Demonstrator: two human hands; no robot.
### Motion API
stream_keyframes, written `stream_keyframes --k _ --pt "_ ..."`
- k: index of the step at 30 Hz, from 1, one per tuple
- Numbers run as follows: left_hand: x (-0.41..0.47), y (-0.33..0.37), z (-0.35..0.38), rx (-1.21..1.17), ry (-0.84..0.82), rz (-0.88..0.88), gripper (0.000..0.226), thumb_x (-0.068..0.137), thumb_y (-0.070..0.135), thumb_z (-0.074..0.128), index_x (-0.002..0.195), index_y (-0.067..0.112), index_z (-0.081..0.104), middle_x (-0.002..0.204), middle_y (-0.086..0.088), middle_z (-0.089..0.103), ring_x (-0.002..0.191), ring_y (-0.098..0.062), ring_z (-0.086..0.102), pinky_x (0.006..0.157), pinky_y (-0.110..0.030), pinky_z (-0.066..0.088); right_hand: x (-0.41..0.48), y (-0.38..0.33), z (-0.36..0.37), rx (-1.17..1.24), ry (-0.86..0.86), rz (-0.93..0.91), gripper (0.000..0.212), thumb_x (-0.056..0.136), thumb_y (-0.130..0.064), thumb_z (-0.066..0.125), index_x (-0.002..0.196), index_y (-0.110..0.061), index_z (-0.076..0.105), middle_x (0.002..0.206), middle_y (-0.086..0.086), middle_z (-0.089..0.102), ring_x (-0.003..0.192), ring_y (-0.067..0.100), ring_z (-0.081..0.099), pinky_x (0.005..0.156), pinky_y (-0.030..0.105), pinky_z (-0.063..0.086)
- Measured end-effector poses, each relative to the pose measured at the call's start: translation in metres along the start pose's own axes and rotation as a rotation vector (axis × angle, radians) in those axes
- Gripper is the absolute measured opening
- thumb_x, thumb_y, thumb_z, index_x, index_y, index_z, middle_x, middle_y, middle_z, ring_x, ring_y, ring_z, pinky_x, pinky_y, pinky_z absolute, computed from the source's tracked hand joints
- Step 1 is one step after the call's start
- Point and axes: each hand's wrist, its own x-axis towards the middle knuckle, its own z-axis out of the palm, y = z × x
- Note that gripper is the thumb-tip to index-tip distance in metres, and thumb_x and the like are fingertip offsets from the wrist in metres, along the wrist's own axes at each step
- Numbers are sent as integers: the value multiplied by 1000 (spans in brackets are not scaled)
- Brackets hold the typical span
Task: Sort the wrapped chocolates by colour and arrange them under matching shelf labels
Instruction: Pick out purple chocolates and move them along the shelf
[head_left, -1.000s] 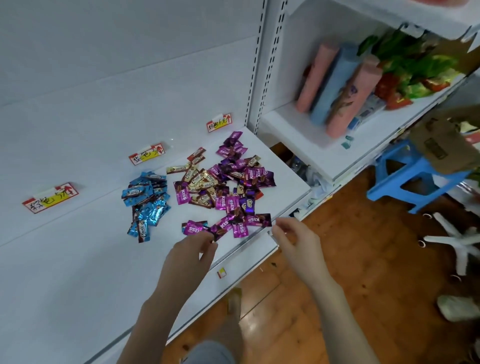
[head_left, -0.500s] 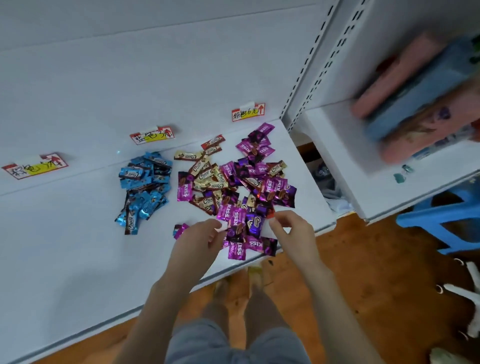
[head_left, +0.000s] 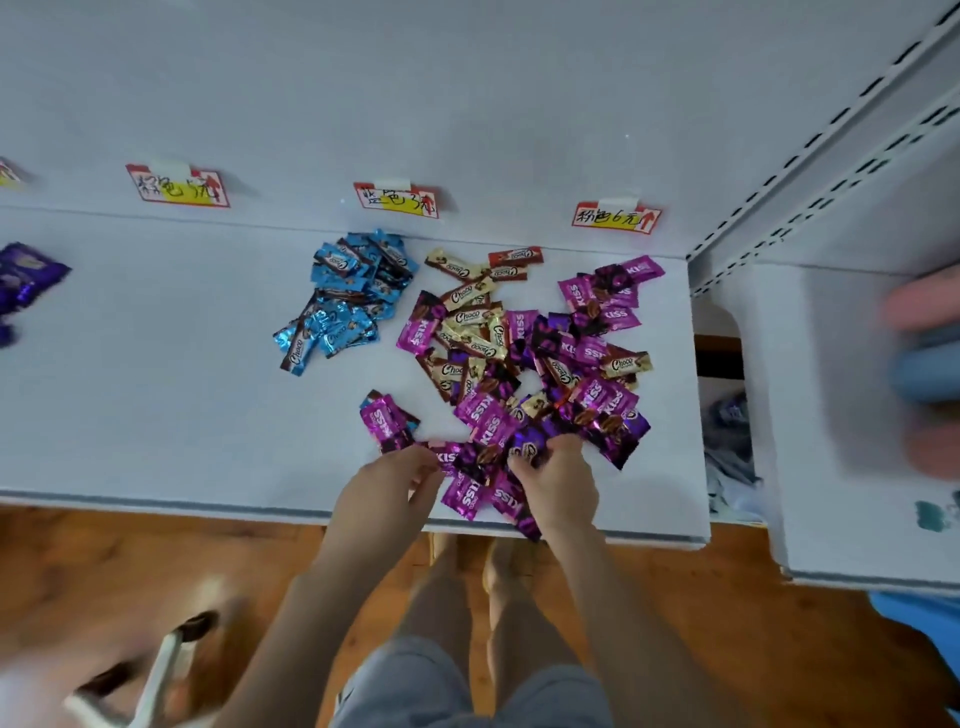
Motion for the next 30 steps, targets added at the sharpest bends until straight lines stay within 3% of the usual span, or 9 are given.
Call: stream_keyframes --k 3,6,10,12,15,18,22,26,30 --pt "2 4 12 -3 -12 17 19 95 23 51 105 15 65 97 1 68 86 -13 61 76 -28 51 3 8 -10 252 -66 -19 28 81 -23 69 94 -11 47 75 -5 53 66 6 53 56 7 36" --pt "19 12 28 66 -89 65 20 96 23 48 106 15 64 99 1 66 88 -13 60 73 -20 45 5 21 -32 388 -99 -78 14 85 -19 63 80 -16 51 68 -5 52 60 4 48 52 5 36" --pt "43 35 56 205 -169 65 21 96 27 48 92 10 58 93 -5 63 79 -19 58 65 -27 43 11 43 -65 491 58 -60 5 87 -15 56 87 -19 52 74 -5 55 64 0 52 53 9 38" --pt "51 44 69 282 -178 21 24 95 35 50 87 13 49 88 -4 58 74 -19 53 61 -27 40 16 55 -76 492 122 5 9 87 -15 53 95 -11 53 81 1 57 72 7 54 57 18 40" --pt "60 53 83 362 -180 -49 36 90 46 54 101 11 49 95 -3 54 83 -21 58 63 -29 44 24 69 -84 491 143 48 14 88 -14 50 98 -5 53 83 7 58 76 18 56 59 25 42" --pt "66 54 92 385 -173 -80 43 89 44 57 112 8 48 110 -7 54 97 -26 59 69 -33 46 32 77 -86 467 145 44 16 88 -9 47 102 -16 50 81 -5 53 78 14 54 64 24 44" --pt "70 51 92 301 -170 -104 39 88 41 59 107 9 49 105 -7 51 93 -24 57 69 -31 45 51 77 -84 338 167 23 17 95 -15 44 104 -4 54 85 4 54 69 9 49 50 5 35" --pt "69 49 86 39 -103 -137 29 85 35 63 84 13 44 79 -4 49 61 -15 46 49 -25 32 68 72 -81 257 127 12 24 98 -14 37 106 3 52 90 9 53 78 18 50 57 20 32" --pt "71 50 75 -225 -20 -123 24 85 26 64 84 13 44 61 2 47 50 -12 42 44 -25 33 75 64 -79 197 137 -66 21 97 -13 41 106 2 55 91 3 49 83 16 46 59 18 27"
